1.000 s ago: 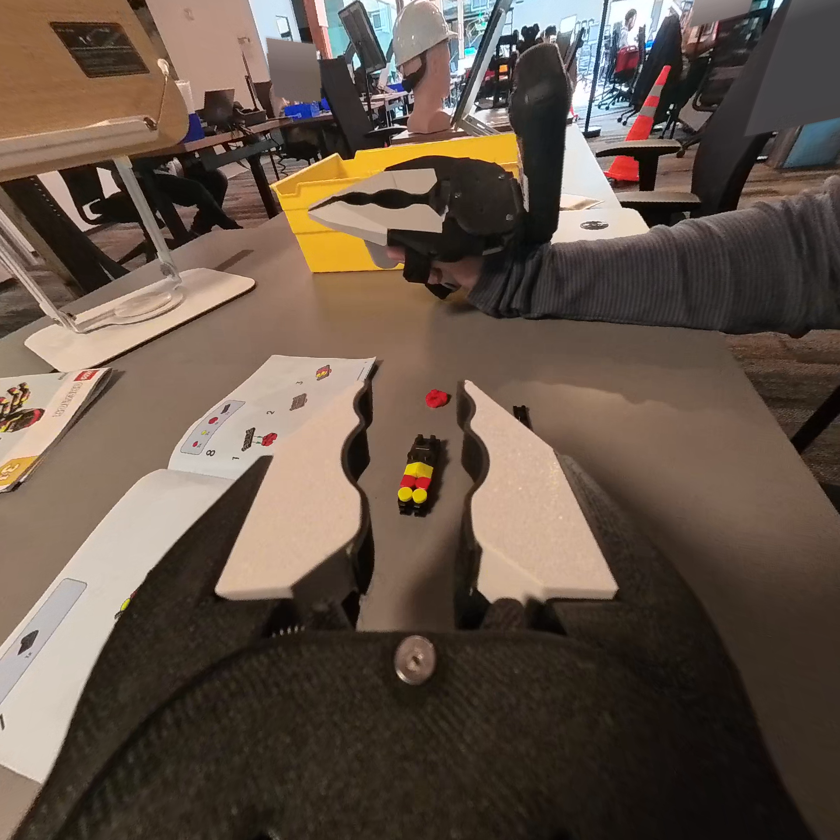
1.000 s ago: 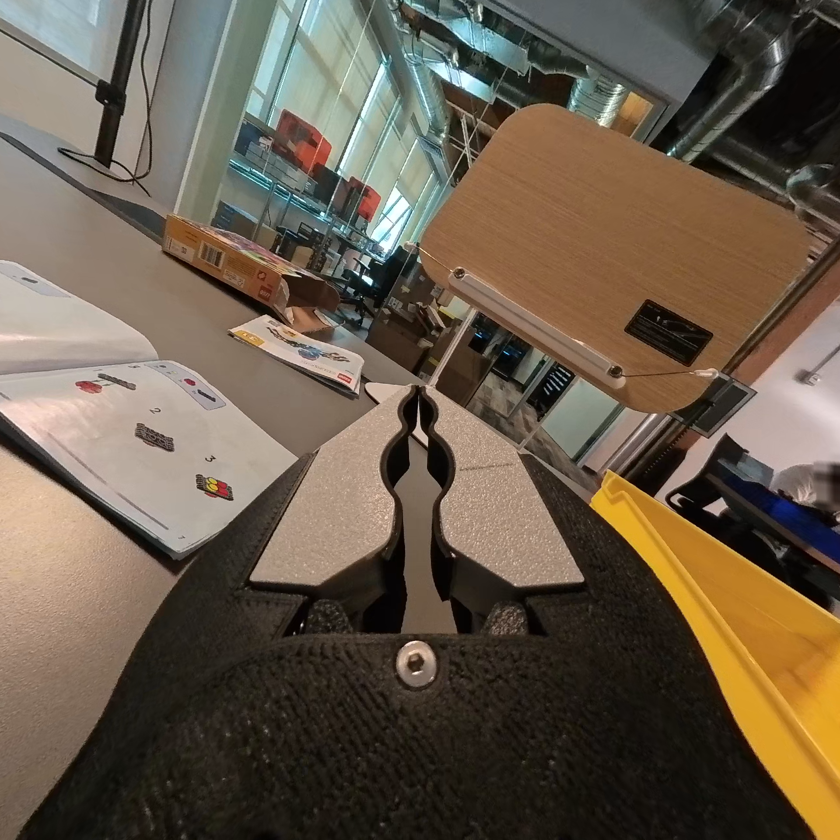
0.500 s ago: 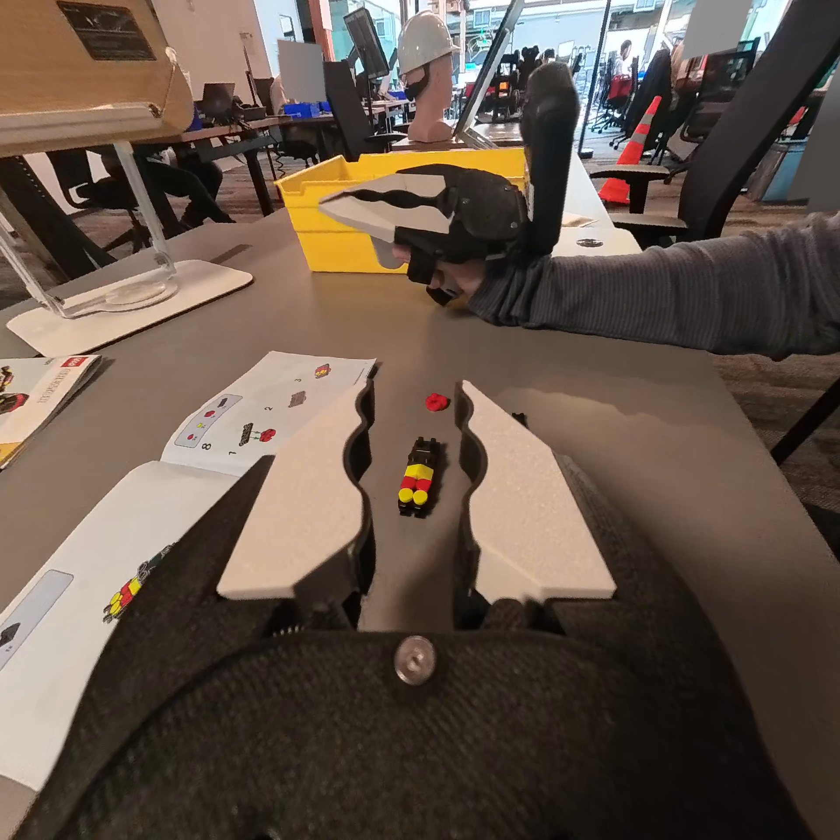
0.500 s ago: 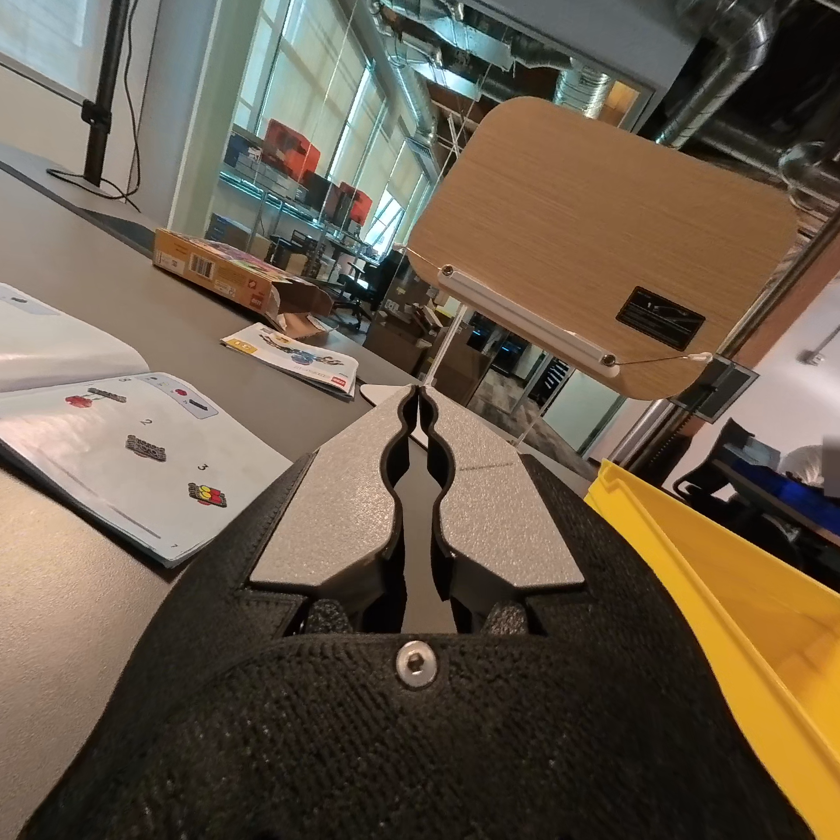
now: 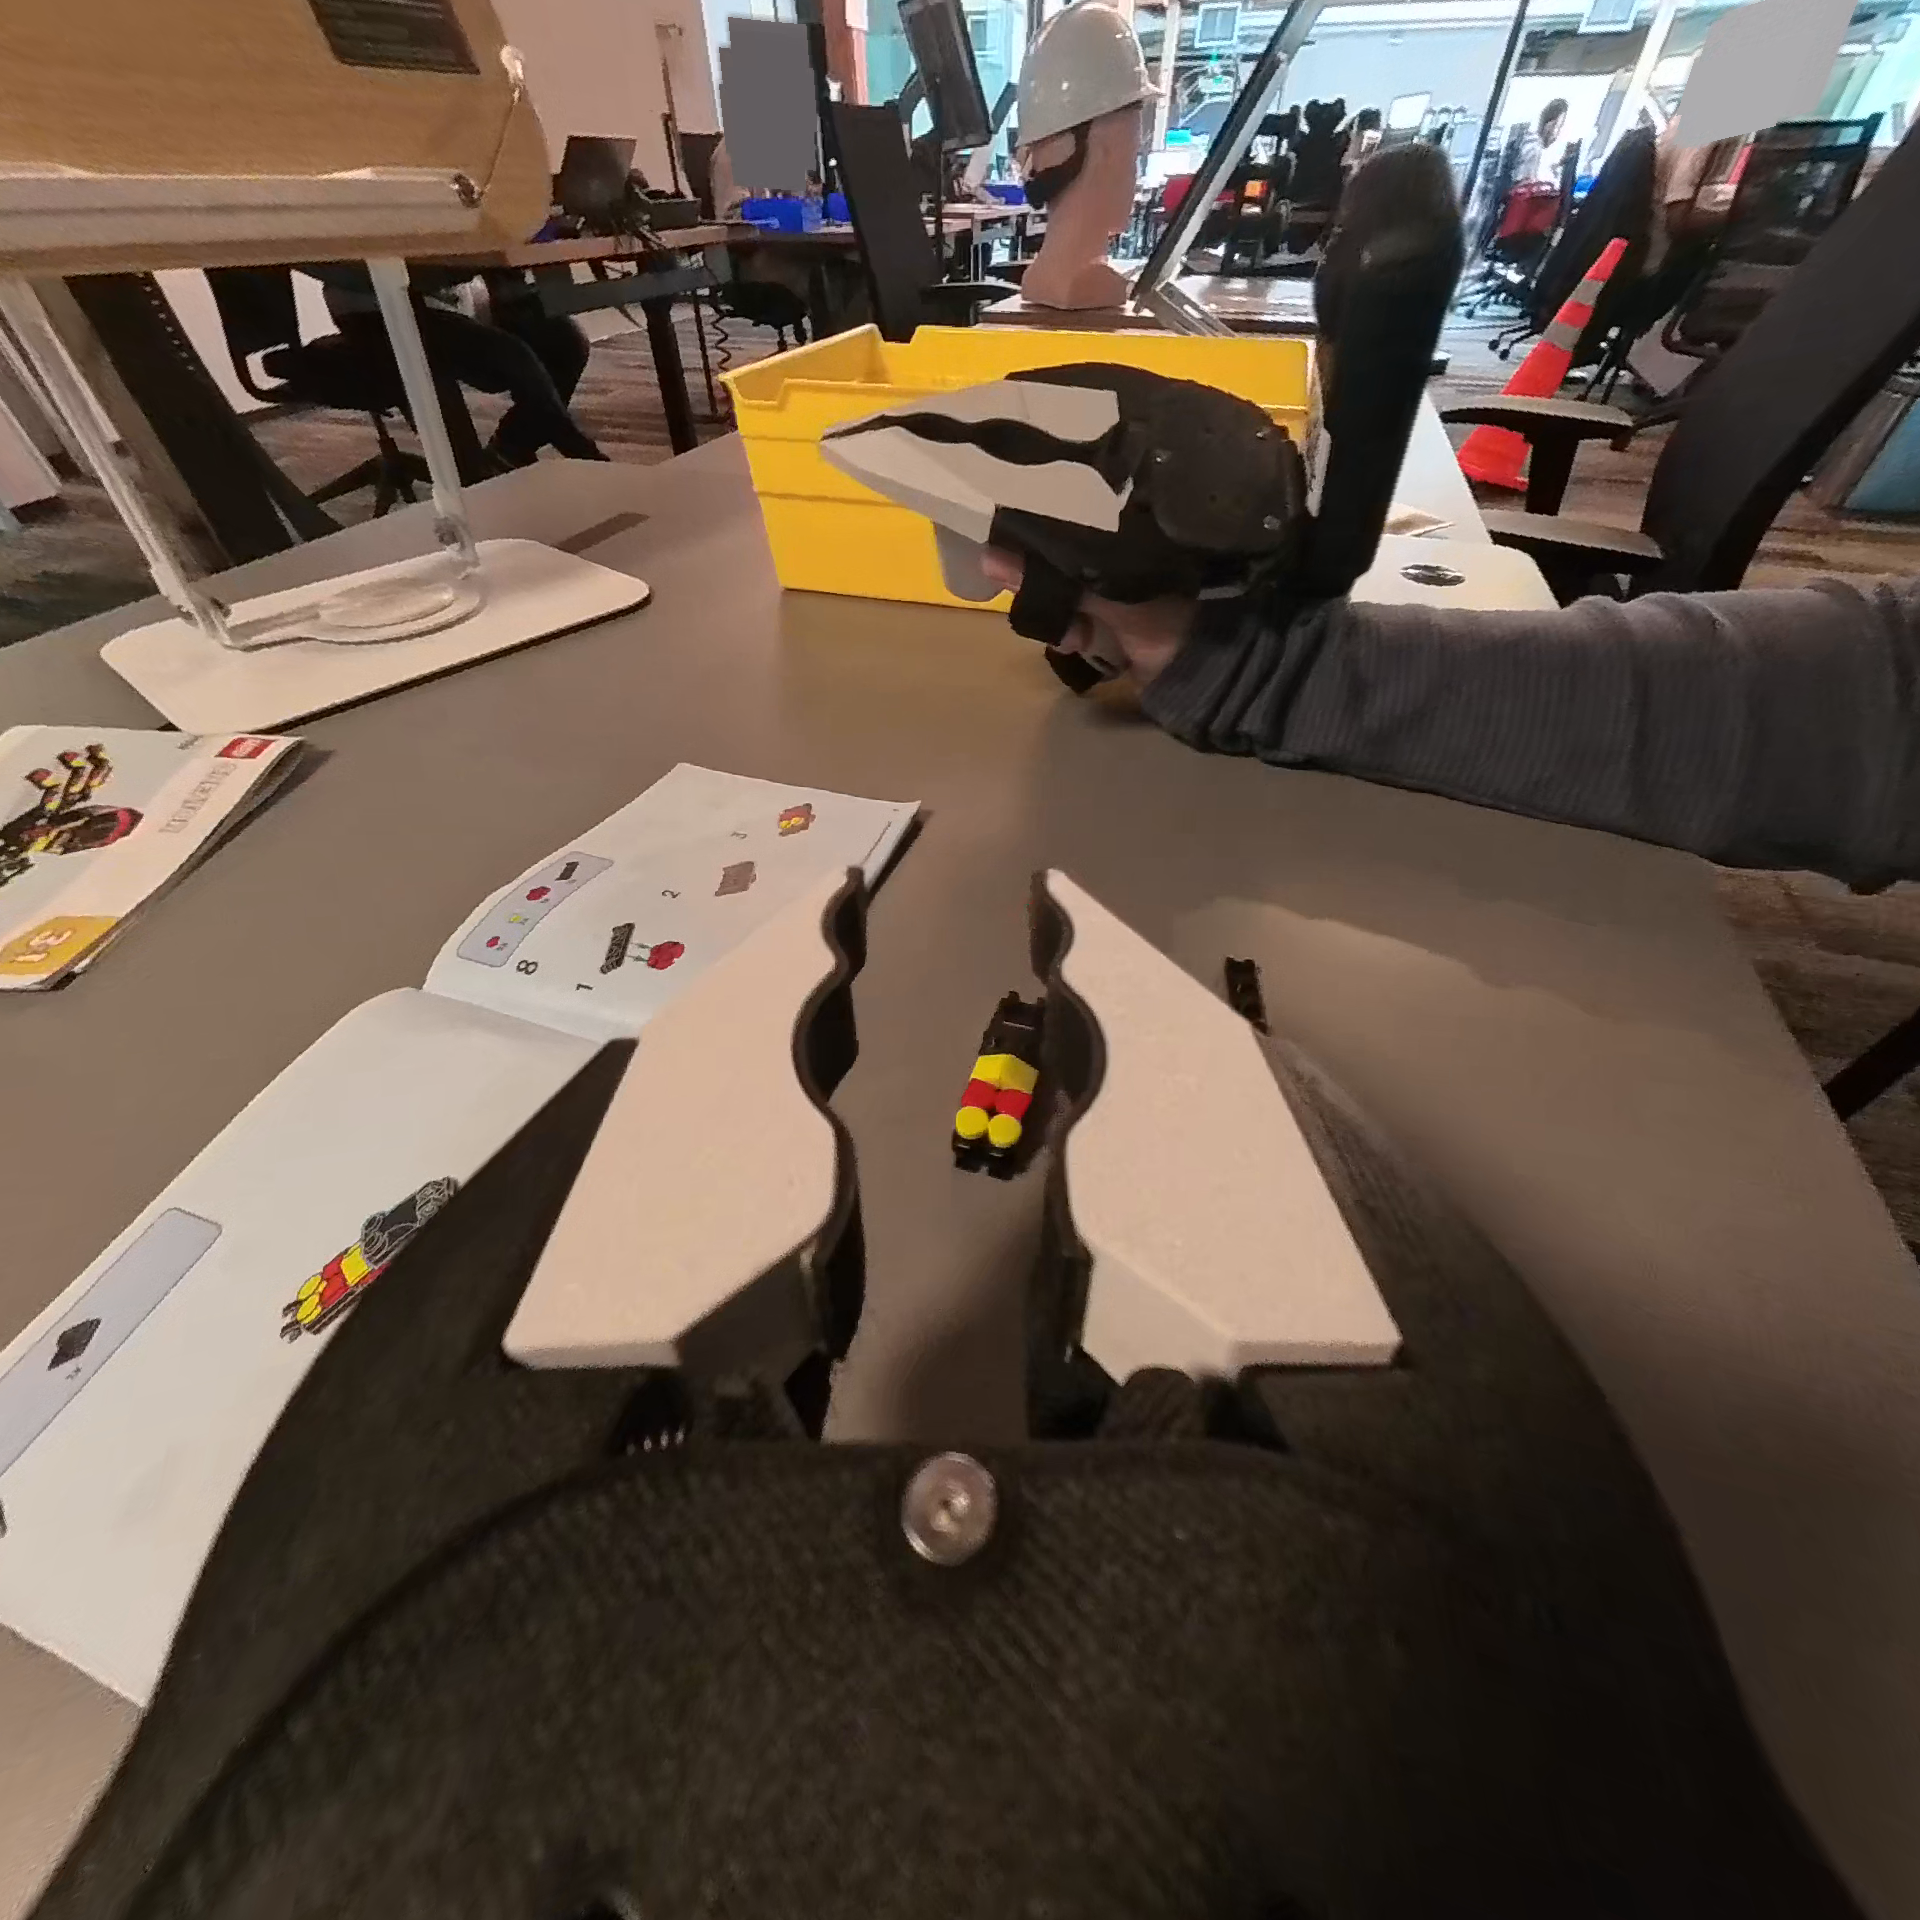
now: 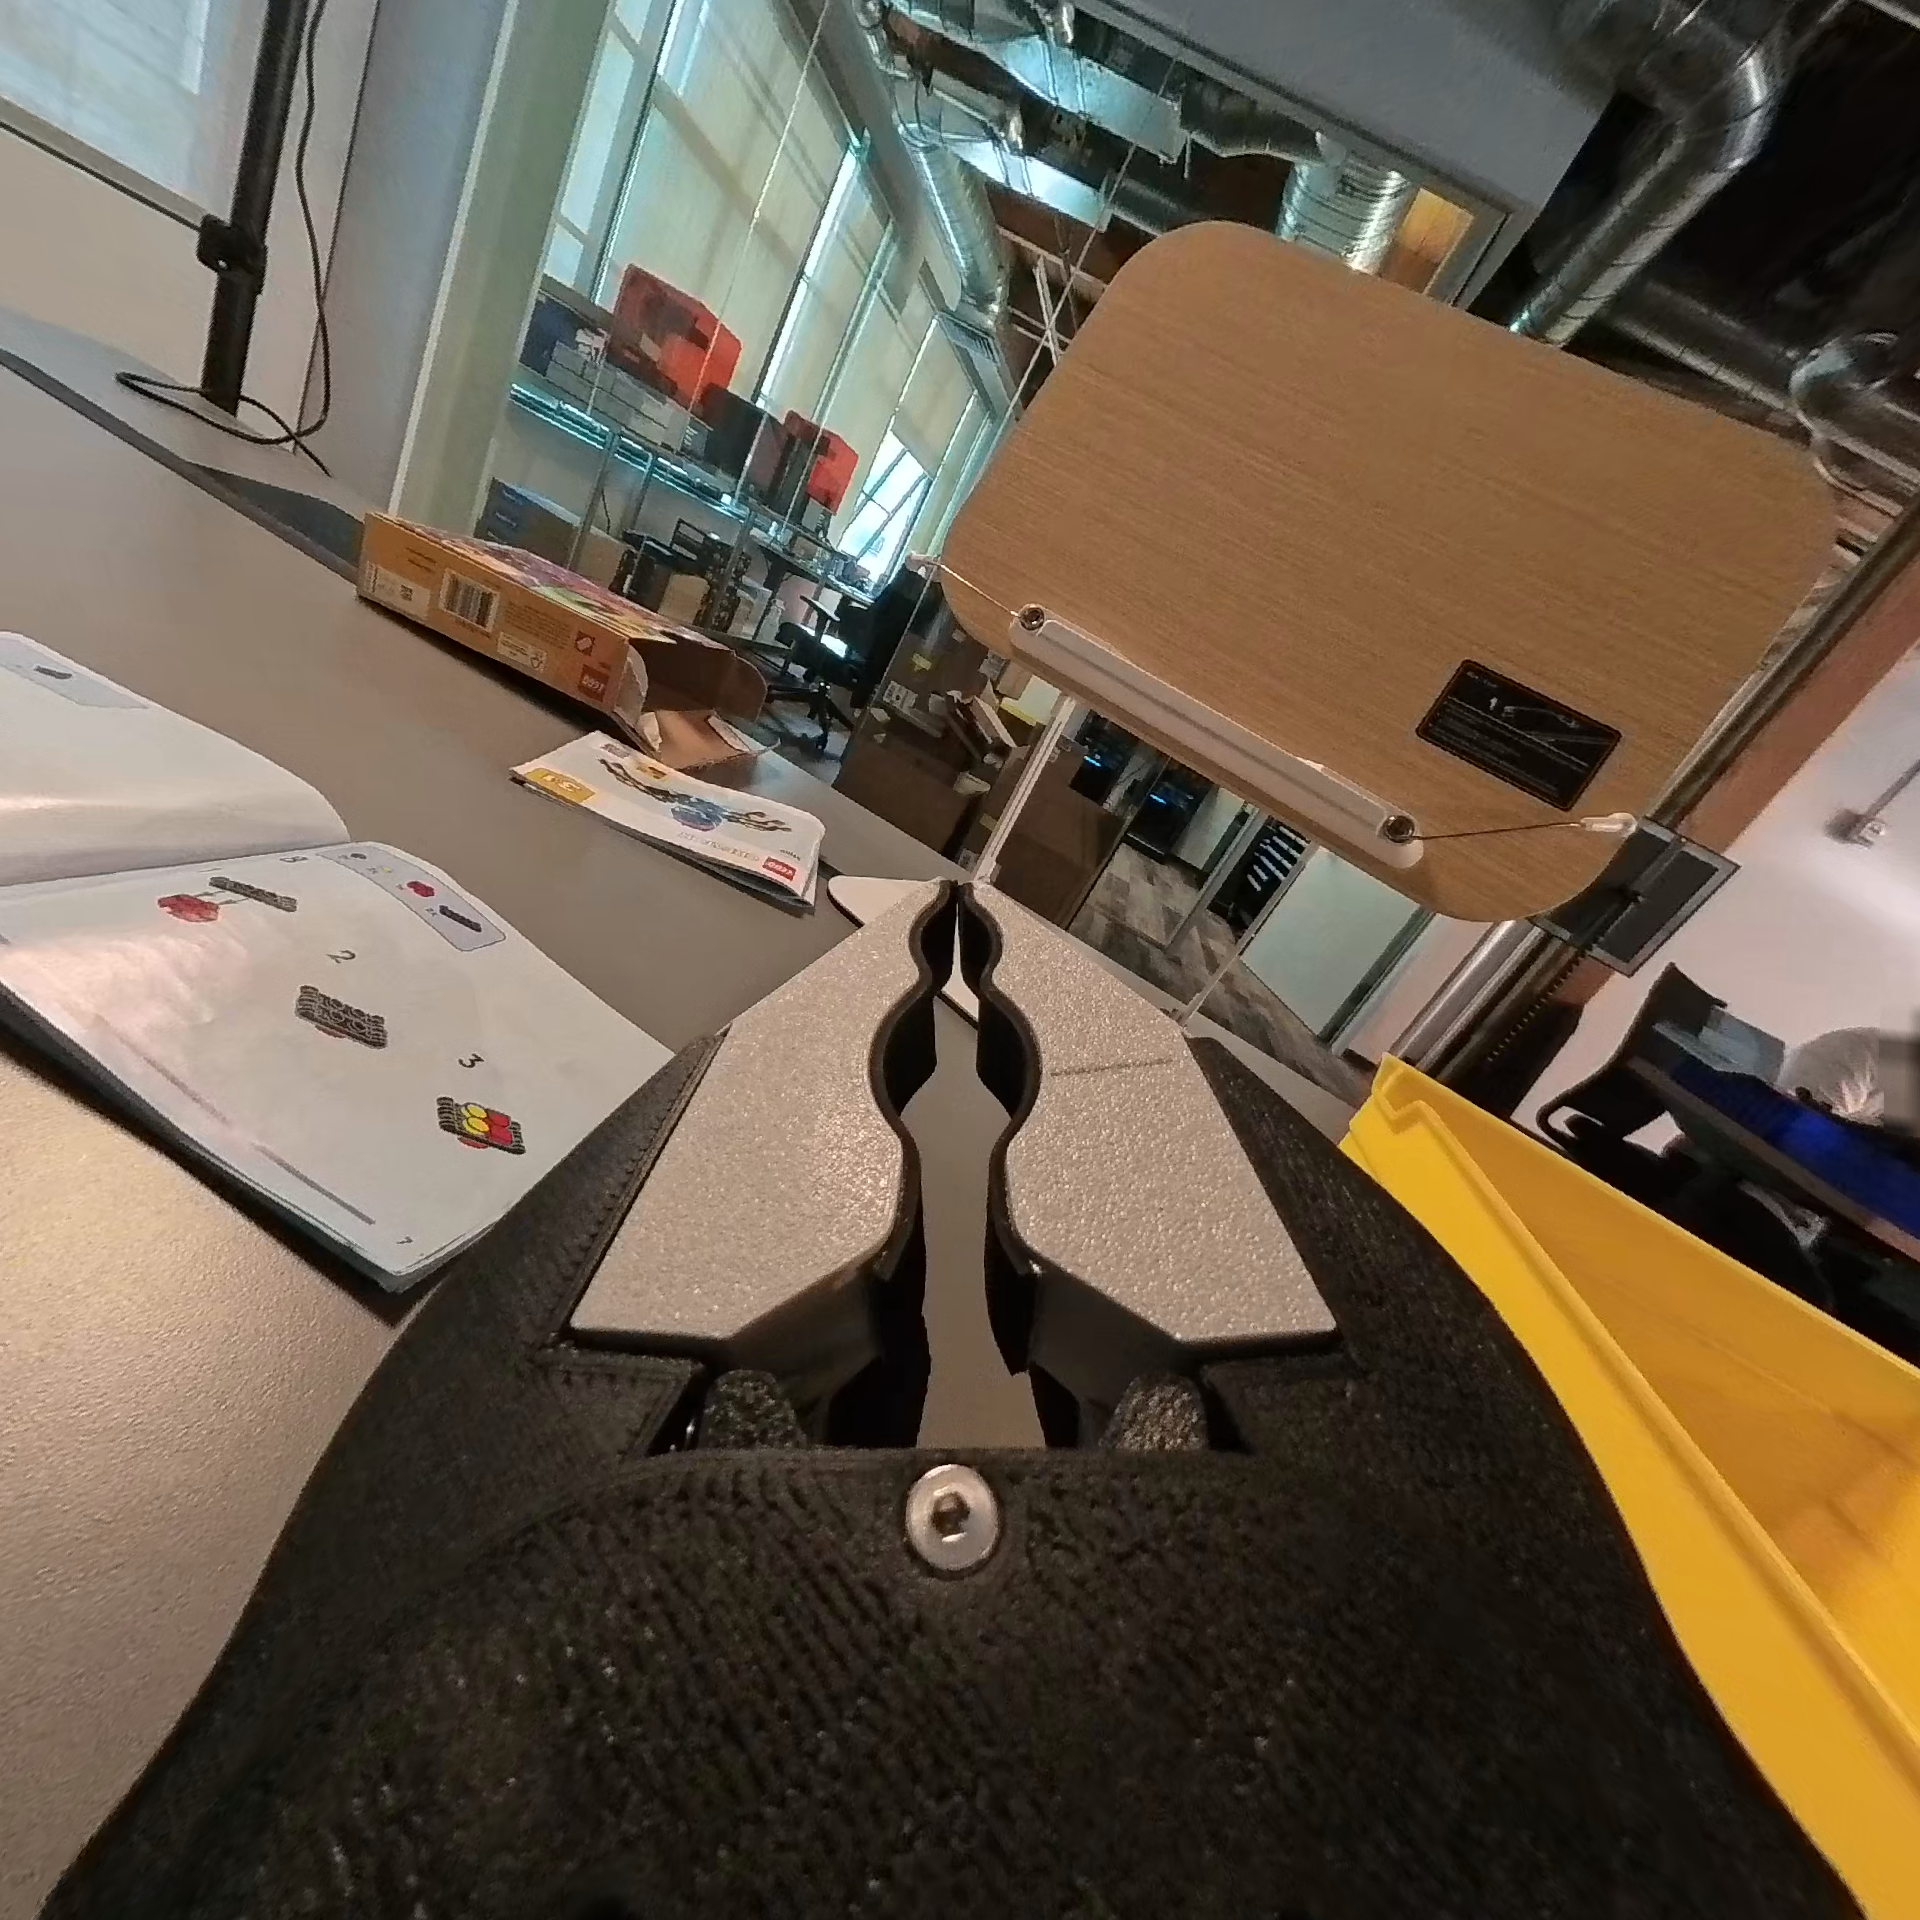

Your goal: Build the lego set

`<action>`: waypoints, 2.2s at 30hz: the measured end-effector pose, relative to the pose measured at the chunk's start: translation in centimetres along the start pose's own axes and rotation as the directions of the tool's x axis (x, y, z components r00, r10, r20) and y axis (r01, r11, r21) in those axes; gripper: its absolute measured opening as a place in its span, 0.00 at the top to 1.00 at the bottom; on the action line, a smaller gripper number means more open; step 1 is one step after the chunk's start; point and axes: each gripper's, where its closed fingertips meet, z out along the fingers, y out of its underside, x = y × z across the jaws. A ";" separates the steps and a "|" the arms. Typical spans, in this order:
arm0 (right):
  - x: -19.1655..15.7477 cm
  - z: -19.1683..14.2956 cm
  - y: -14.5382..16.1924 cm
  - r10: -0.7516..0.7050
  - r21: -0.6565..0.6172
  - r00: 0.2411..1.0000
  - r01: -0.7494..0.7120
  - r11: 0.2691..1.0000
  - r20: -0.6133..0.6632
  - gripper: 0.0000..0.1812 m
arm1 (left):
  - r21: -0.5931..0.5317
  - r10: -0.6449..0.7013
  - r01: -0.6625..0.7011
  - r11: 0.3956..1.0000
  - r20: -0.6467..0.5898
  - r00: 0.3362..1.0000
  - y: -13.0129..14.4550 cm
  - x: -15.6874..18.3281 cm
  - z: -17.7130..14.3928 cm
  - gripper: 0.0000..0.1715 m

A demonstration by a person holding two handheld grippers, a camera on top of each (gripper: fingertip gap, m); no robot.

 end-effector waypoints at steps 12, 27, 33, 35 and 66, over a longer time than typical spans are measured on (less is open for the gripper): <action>0.0 0.0 0.0 0.004 -0.001 1.000 -0.004 1.000 0.002 1.00 | -0.002 -0.023 0.023 1.000 -0.006 1.000 0.0 -0.1 0.0 0.83; 0.0 0.1 0.1 0.007 -0.002 1.000 -0.007 1.000 0.003 1.00 | -0.008 -0.024 0.024 1.000 -0.013 1.000 0.1 -0.1 0.0 0.83; -0.2 0.1 0.1 0.002 -0.001 1.000 -0.002 1.000 0.011 1.00 | -0.027 -0.025 0.025 0.999 -0.007 1.000 0.3 -0.2 0.2 0.84; -0.3 0.1 0.0 0.001 -0.001 1.000 0.000 1.000 0.014 1.00 | -0.162 -0.046 0.044 0.986 -0.005 0.999 2.1 -0.1 0.8 0.77; -0.8 0.3 0.2 -0.019 -0.009 0.999 0.020 1.000 0.047 1.00 | -0.500 0.018 0.003 0.866 0.037 0.999 8.0 -2.6 -2.3 0.89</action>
